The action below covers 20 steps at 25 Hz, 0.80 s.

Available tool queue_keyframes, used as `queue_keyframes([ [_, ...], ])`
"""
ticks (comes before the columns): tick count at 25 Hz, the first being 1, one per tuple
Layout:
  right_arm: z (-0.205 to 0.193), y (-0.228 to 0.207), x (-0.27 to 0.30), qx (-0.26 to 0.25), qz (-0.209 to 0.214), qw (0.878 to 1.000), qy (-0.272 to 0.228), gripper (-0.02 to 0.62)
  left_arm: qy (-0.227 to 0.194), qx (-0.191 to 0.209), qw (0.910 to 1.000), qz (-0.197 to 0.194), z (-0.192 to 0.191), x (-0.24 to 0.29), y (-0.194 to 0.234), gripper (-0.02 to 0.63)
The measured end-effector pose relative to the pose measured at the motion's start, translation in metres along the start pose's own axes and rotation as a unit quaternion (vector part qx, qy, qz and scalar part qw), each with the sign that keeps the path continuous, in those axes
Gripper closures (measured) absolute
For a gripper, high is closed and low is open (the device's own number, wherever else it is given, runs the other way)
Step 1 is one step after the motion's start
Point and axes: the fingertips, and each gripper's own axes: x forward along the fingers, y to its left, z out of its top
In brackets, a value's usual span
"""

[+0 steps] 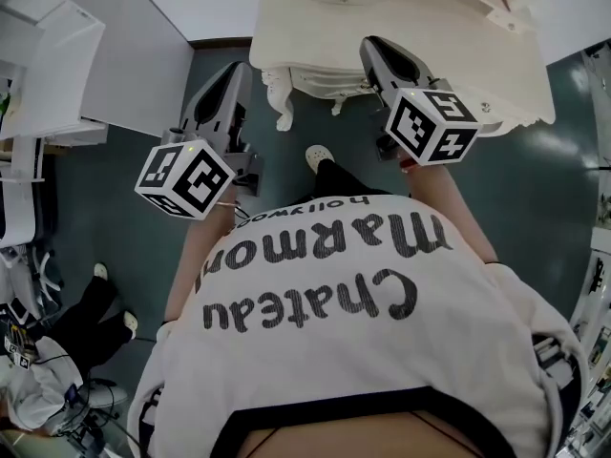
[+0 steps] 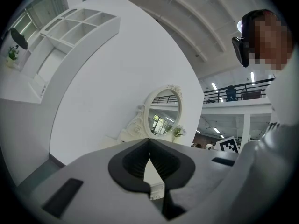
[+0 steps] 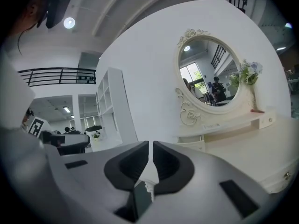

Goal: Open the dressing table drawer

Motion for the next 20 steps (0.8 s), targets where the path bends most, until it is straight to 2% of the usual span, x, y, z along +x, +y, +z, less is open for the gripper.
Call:
queue_keyframes([
  [20,-0.026,0.008,-0.021,0.016,0.000,1.000,0.021,0.548,0.001,-0.017,0.9999,0.003,-0.016,-0.027,-0.012,0.583],
])
